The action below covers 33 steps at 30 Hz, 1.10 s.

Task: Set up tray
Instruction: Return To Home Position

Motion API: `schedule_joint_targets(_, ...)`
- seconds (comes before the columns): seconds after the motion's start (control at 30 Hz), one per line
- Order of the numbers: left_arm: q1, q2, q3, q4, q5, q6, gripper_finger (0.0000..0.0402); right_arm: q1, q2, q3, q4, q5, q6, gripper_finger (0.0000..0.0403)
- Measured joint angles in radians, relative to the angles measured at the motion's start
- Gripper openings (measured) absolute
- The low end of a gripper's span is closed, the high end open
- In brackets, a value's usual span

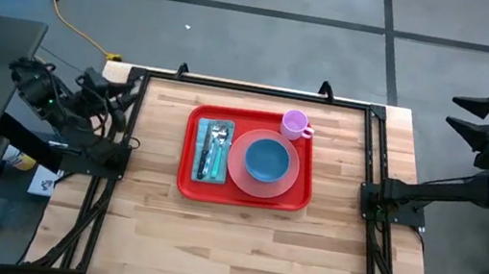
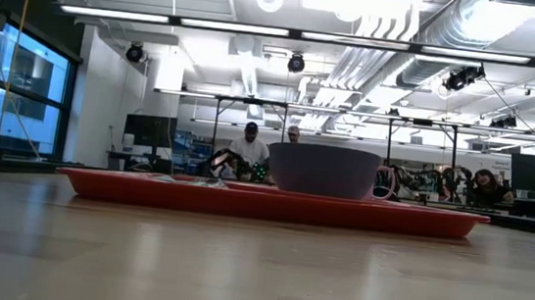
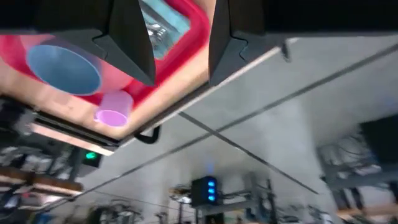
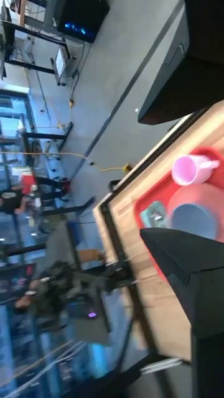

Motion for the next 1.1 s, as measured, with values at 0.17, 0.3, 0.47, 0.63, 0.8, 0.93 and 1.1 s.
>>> schedule_joint_targets(0.17, -0.104, -0.154, -0.211, 0.097, -0.045, -0.011, 0.0177, 0.0, -0.01, -0.001, 0.058, 0.001, 0.057, 0.0266)
schedule_joint_targets(0.3, -0.189, -0.258, -0.347, 0.192, -0.086, -0.018, 0.0177, 0.0, -0.03, -0.001, 0.11, -0.022, 0.089, 0.0266)
schedule_joint_targets(0.47, -0.31, -0.334, -0.464, 0.313, -0.104, 0.002, 0.0177, -0.002, -0.06, 0.0, 0.165, -0.076, 0.081, 0.0266)
schedule_joint_targets(0.63, -0.471, -0.335, -0.575, 0.627, -0.099, 0.231, 0.0177, -0.002, -0.073, 0.0, 0.209, -0.071, 0.093, 0.0266)
schedule_joint_targets(0.8, -0.655, -0.332, -0.696, 1.003, -0.16, 0.54, 0.0177, -0.002, -0.066, -0.001, 0.241, -0.113, 0.088, 0.0266)
schedule_joint_targets(0.93, -0.794, -0.333, -0.757, 1.1, -0.236, 0.596, 0.0177, -0.002, -0.068, -0.001, 0.274, -0.137, 0.067, 0.0266)
schedule_joint_targets(1.1, -0.836, -0.332, -0.791, 1.1, -0.228, 0.535, 0.0177, -0.002, -0.069, -0.002, 0.277, -0.138, 0.075, 0.0266)
